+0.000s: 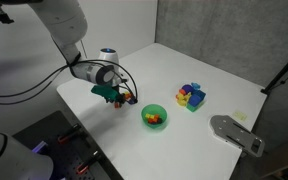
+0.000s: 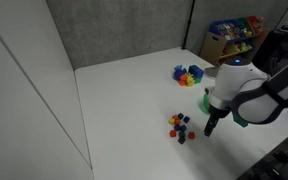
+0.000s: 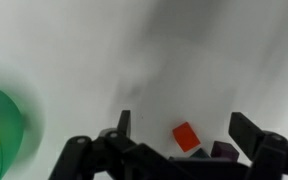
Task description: Put the orange toy cube in the bowl
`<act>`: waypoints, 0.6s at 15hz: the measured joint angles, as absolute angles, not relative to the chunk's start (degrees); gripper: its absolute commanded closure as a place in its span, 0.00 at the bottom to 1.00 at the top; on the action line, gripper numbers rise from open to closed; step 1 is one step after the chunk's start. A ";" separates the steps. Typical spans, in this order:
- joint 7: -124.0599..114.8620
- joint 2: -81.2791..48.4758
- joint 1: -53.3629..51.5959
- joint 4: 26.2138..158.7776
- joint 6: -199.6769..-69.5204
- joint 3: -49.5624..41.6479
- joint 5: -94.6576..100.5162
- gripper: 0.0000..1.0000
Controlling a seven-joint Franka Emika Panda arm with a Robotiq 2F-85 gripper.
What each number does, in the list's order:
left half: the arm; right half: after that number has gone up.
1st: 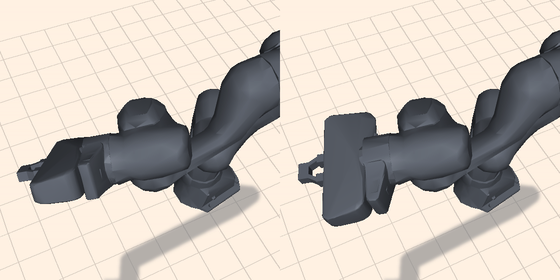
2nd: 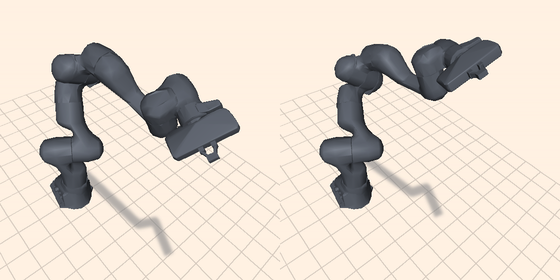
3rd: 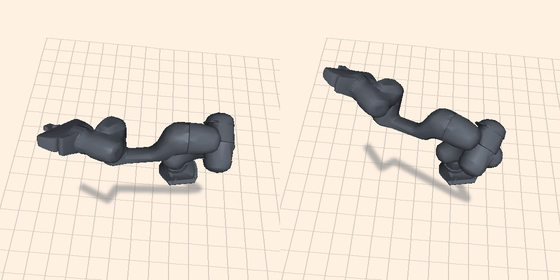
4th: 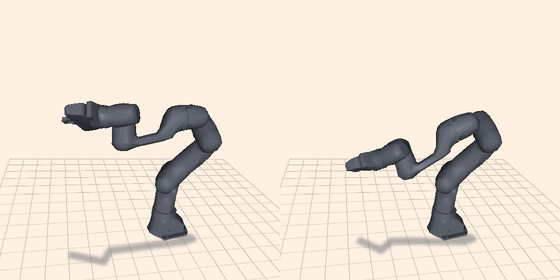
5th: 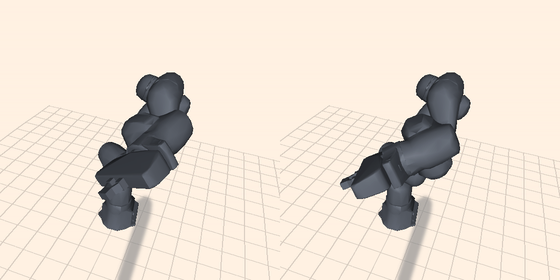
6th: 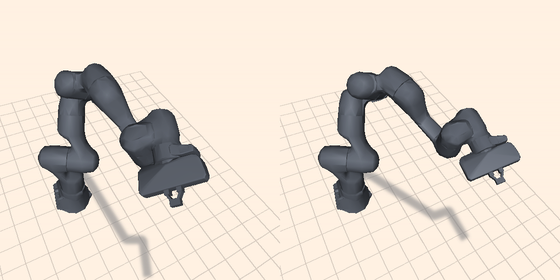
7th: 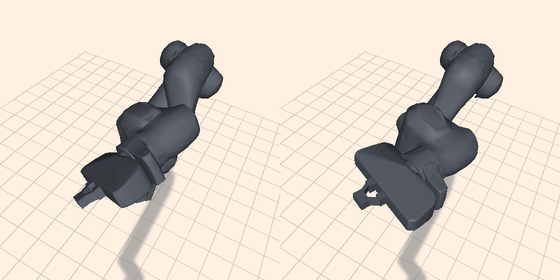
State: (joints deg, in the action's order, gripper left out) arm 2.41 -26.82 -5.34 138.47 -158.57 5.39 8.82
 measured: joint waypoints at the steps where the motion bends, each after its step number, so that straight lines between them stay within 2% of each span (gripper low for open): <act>1: 3.00 -28.18 -5.36 137.31 -158.59 5.41 8.82 0.00; 9: 10.96 -36.82 -6.19 129.38 -159.23 5.53 10.71 0.00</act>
